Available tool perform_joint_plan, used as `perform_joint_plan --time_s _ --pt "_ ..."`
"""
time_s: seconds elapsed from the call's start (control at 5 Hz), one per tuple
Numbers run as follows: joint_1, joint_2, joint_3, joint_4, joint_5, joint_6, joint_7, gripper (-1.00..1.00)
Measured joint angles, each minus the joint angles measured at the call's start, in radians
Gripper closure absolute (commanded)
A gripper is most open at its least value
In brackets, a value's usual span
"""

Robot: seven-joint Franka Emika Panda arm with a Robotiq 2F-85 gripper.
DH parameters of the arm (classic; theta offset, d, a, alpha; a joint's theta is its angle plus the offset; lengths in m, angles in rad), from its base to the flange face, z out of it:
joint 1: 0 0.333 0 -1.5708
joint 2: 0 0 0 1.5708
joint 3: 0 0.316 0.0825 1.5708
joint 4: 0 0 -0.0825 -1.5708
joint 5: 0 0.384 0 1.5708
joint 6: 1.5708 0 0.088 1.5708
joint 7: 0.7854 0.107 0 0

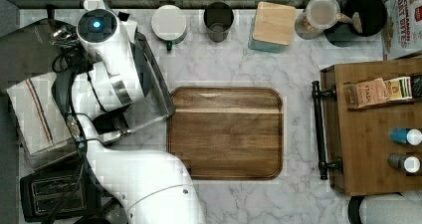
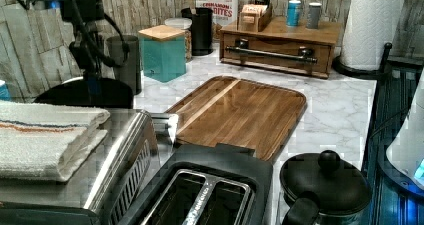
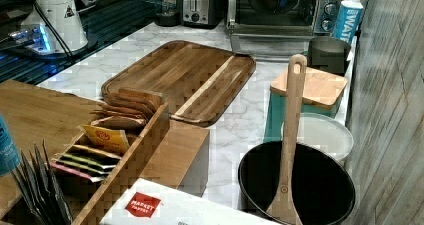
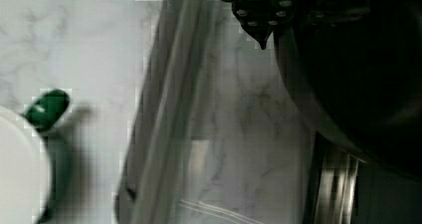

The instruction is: Put the bowl in the oven.

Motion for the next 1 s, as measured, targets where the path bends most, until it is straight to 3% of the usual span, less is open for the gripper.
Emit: perform_joint_plan --time_s 0.4,0.6,1.0 --pt "0.028 0.125 0.031 0.076 0.026 -0.029 0.000 1.00" --pt "0.017 0.158 0.070 0.078 0.103 -0.100 0.000 1.00" --pt "-0.024 0.210 0.134 0.102 0.222 -0.056 0.000 1.00"
